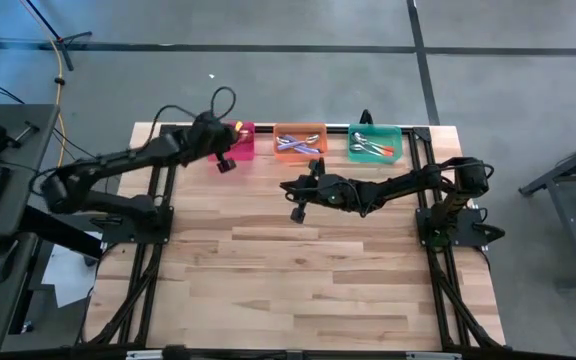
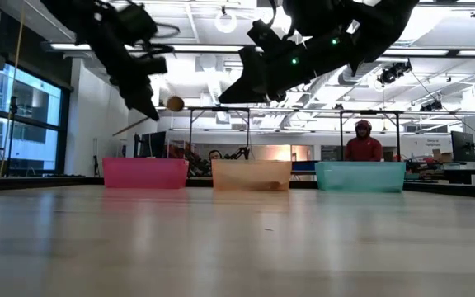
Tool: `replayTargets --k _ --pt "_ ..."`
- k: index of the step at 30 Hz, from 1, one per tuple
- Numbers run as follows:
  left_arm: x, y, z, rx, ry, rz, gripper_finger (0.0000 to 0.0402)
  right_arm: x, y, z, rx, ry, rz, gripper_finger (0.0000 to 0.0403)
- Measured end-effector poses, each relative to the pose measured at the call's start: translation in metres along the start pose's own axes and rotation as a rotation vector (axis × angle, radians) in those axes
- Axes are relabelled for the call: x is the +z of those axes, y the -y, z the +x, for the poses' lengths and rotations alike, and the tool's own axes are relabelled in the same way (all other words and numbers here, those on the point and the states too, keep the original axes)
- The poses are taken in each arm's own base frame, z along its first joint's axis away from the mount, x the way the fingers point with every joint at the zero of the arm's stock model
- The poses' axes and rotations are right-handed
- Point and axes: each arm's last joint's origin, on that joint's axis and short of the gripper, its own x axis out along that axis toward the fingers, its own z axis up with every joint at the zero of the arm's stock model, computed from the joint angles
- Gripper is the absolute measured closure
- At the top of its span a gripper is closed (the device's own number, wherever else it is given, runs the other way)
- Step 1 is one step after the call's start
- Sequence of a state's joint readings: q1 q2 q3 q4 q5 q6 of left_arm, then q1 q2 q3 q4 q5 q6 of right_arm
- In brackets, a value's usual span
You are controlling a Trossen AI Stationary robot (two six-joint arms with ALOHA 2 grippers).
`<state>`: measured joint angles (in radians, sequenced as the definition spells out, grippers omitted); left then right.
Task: Sort silverware by color (type)
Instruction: Put the gold spoon into the pink bin
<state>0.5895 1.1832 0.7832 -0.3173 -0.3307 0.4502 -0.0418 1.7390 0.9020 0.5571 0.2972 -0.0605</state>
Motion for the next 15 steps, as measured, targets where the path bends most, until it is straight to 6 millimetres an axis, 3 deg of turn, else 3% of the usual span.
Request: replayTargets --k 8,15 --pt "0.002 -0.02 0.06 -0.019 -0.173 0.061 0.0396 0.0 -0.001 0.0 0.002 0.001 0.0 0.0401" --pt "-0.017 -0.024 0.094 -0.095 -0.272 0.028 0.0395 0.0 -0.002 -0.001 0.007 0.0 0.009 0.0402"
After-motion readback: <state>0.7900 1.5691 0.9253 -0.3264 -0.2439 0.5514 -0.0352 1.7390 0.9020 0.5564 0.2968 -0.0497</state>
